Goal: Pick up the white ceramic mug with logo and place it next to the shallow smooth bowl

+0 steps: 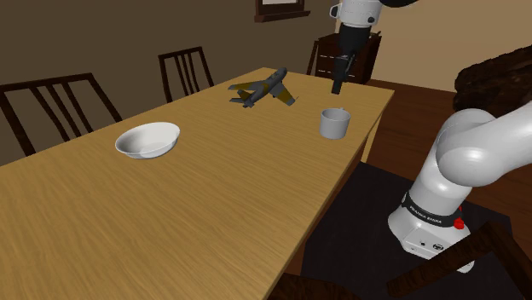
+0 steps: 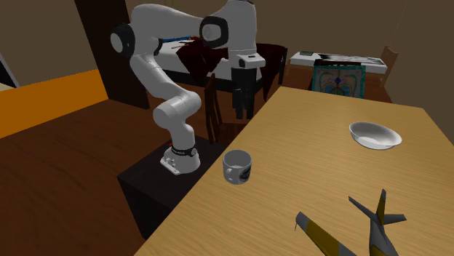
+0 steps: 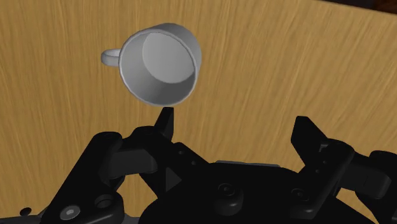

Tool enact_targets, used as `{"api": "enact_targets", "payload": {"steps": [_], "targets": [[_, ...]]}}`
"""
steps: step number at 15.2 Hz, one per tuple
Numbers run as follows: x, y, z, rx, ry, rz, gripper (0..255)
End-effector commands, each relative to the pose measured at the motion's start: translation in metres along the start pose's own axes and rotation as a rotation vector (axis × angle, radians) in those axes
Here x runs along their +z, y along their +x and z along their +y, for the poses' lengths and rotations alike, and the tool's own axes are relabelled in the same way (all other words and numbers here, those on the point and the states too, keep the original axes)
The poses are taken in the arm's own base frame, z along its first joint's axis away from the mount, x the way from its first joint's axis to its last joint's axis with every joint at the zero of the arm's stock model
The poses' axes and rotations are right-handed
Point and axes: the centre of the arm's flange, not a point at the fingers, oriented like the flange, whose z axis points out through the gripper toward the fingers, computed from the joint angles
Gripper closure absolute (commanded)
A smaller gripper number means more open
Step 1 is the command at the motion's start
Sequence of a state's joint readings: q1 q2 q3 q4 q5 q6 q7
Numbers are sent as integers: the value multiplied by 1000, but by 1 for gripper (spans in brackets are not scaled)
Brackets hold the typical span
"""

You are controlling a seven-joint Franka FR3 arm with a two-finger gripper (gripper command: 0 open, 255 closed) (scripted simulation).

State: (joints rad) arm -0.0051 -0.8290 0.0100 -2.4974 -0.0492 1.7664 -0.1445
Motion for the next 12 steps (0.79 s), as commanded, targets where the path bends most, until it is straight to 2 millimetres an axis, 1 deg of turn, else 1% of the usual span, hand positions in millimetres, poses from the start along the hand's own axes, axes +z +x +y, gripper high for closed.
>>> {"api": "enact_targets", "payload": {"steps": [1, 8, 12], "targets": [[25, 0, 8, -2, 2, -4, 0], [112, 4, 37, -5, 8, -22, 0], [133, 3, 37, -5, 8, -22, 0]]}}
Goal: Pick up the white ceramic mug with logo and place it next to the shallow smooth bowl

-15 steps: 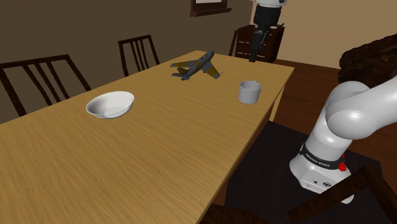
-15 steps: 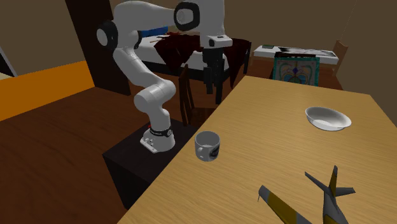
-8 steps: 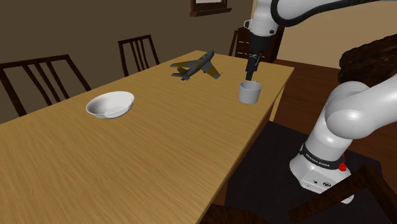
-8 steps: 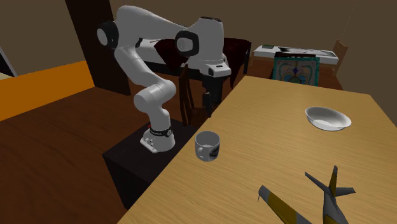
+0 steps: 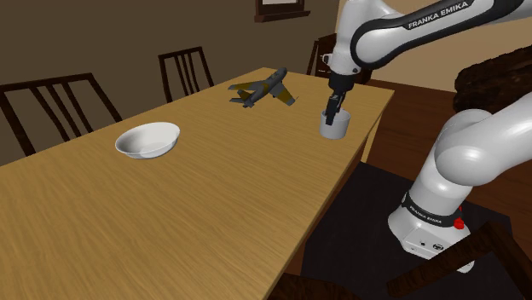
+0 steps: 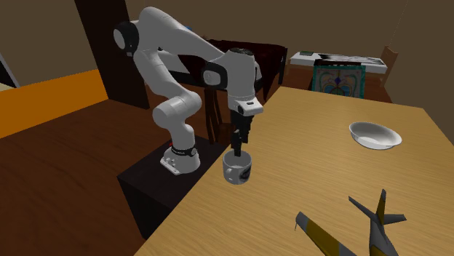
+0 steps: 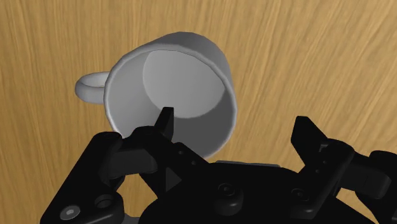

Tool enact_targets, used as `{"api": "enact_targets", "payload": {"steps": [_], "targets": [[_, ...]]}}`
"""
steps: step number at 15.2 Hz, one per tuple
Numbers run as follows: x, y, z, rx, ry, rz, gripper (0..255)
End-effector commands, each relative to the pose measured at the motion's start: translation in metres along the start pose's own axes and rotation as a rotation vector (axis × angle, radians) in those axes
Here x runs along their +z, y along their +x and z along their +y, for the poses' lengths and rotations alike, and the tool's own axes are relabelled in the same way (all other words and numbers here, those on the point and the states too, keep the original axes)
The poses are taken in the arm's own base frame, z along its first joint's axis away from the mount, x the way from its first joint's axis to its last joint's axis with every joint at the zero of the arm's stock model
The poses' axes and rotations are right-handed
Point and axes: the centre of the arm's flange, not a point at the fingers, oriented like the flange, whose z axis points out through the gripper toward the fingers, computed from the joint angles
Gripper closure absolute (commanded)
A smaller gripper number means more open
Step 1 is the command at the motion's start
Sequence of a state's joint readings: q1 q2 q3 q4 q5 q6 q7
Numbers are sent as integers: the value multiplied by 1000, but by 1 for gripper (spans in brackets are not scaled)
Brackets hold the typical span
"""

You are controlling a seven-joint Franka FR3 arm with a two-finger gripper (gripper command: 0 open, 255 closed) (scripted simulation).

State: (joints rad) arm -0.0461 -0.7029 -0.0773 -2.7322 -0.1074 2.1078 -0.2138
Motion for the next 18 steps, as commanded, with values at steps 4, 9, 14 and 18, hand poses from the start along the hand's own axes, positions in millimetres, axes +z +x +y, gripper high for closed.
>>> {"api": "enact_targets", "payload": {"steps": [4, 9, 14, 18], "targets": [[25, -1, 0, 0, 0, 1, 0], [25, -1, 0, 0, 0, 1, 0], [25, -1, 0, 0, 0, 1, 255], [25, -1, 0, 0, 0, 1, 255]]}}
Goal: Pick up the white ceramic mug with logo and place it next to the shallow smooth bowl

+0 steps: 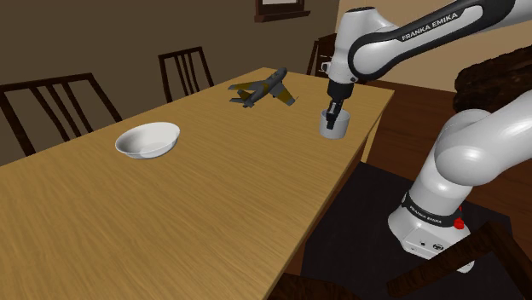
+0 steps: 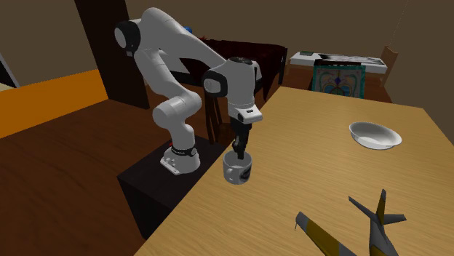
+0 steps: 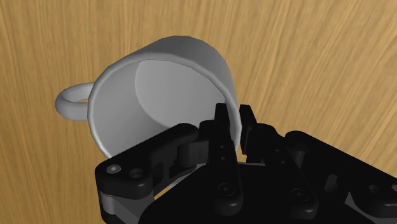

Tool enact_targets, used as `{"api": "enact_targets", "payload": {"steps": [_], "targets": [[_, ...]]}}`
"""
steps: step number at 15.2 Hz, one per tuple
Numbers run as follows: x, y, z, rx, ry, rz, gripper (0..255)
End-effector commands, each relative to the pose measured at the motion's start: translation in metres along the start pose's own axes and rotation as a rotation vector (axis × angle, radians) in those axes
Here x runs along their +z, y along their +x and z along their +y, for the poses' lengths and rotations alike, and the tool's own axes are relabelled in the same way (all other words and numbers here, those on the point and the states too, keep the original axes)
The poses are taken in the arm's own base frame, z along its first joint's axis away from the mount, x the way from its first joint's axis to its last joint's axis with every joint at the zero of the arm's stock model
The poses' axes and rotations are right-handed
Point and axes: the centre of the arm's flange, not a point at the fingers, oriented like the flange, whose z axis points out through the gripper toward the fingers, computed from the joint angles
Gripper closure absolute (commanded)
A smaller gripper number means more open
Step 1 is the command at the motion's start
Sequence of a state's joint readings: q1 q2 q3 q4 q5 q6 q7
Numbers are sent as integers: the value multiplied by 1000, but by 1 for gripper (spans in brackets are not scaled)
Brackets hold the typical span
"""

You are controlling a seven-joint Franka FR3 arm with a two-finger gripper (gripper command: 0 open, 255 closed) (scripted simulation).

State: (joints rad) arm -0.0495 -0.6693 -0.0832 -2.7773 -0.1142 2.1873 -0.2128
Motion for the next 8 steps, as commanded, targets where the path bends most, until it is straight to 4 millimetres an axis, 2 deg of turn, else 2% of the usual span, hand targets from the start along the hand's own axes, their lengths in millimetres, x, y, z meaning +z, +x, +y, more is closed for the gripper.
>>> {"api": "enact_targets", "payload": {"steps": [1, 4, 8], "targets": [[0, 0, 0, 0, 0, 0, 255], [0, 0, 0, 0, 0, 0, 255], [-21, 1, 1, 0, 0, 0, 255]]}}
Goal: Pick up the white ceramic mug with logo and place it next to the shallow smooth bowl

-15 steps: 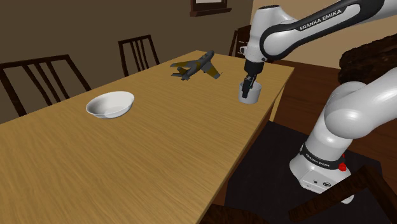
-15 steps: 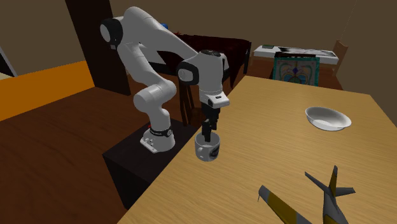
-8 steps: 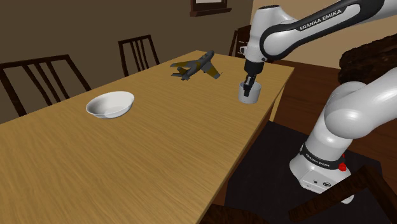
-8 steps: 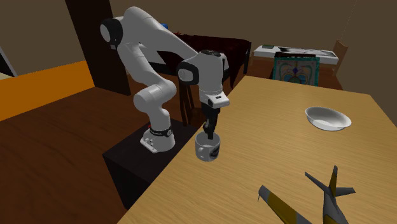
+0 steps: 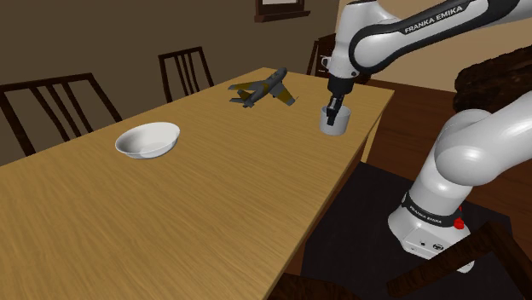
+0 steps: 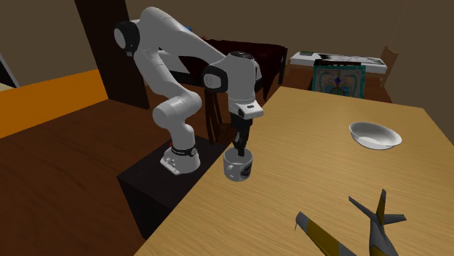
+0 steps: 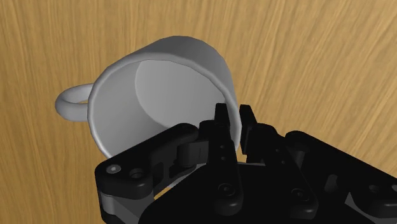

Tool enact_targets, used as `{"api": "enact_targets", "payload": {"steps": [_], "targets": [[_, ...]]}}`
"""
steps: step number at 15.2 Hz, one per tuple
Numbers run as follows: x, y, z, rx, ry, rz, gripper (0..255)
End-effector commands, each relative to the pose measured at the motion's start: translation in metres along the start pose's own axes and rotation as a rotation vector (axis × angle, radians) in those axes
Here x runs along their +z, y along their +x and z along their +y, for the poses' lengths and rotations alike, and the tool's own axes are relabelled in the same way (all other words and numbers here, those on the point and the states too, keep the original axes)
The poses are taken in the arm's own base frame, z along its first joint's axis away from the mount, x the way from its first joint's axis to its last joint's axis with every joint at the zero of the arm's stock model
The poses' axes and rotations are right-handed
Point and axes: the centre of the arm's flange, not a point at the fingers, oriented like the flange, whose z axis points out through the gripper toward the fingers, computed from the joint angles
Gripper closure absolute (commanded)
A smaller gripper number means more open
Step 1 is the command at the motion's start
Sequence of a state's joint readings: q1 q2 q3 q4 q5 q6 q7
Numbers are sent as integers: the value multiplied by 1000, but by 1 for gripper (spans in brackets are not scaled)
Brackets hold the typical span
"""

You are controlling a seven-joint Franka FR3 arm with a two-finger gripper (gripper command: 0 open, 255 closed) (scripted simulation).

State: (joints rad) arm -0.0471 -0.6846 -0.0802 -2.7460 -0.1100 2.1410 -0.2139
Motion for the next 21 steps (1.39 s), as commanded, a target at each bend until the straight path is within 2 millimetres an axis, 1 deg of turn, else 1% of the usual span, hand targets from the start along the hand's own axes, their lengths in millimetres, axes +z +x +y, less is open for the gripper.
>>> {"api": "enact_targets", "payload": {"steps": [1, 21], "targets": [[-11, 0, 1, 0, 0, 0, 255], [-116, 7, 7, 0, 0, 0, 255]]}}
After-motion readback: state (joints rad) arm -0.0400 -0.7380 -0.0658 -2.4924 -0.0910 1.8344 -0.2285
